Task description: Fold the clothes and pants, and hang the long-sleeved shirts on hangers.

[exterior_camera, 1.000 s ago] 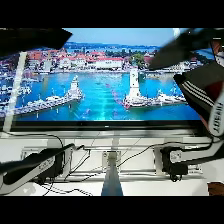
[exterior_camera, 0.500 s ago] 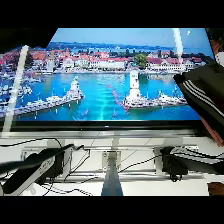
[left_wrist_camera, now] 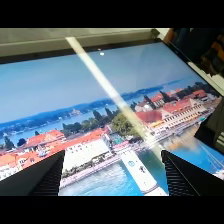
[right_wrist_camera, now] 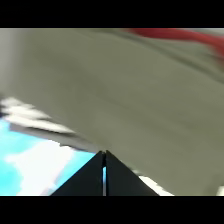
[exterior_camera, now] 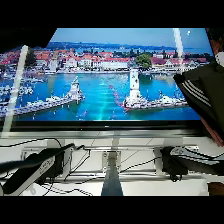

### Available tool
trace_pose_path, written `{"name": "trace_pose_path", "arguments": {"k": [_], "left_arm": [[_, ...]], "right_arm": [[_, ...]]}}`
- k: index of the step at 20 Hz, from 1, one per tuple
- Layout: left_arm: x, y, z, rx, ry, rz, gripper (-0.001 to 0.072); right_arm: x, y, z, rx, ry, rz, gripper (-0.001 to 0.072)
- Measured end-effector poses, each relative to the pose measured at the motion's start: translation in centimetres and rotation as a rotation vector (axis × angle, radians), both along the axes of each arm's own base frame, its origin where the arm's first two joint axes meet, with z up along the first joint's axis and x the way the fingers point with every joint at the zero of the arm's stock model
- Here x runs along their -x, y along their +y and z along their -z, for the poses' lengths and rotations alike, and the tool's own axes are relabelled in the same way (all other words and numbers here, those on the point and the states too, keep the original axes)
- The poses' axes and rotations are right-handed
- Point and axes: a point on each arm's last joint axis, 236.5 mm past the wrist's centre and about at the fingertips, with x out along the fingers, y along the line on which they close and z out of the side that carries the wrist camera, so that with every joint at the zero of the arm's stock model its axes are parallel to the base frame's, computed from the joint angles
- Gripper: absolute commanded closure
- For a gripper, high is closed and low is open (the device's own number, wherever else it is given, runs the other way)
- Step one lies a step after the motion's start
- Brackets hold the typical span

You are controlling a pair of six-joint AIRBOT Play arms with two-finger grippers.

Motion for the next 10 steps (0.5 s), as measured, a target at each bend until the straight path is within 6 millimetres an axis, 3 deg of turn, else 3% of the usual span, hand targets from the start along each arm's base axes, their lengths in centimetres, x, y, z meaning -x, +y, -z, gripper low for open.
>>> {"name": "trace_pose_path", "arguments": {"k": [2,5,8,10], "left_arm": [[0.0,0.0,0.0,0.000,0.000,0.000,0.0013],[0.0,0.0,0.0,0.000,0.000,0.000,0.0012],[0.0,0.0,0.0,0.000,0.000,0.000,0.0013],[0.0,0.0,0.0,0.000,0.000,0.000,0.0013]], "right_arm": [[-4.2,4.3,-0.4,0.008,-0.042,-0.170,0.0697],[-9.2,12.3,-1.5,0.061,-0.085,-0.431,0.0697],[-12.1,20.1,-3.8,0.166,-0.164,-0.645,0.0697],[-12.9,24.1,-5.2,0.210,-0.221,-0.741,0.0697]]}}
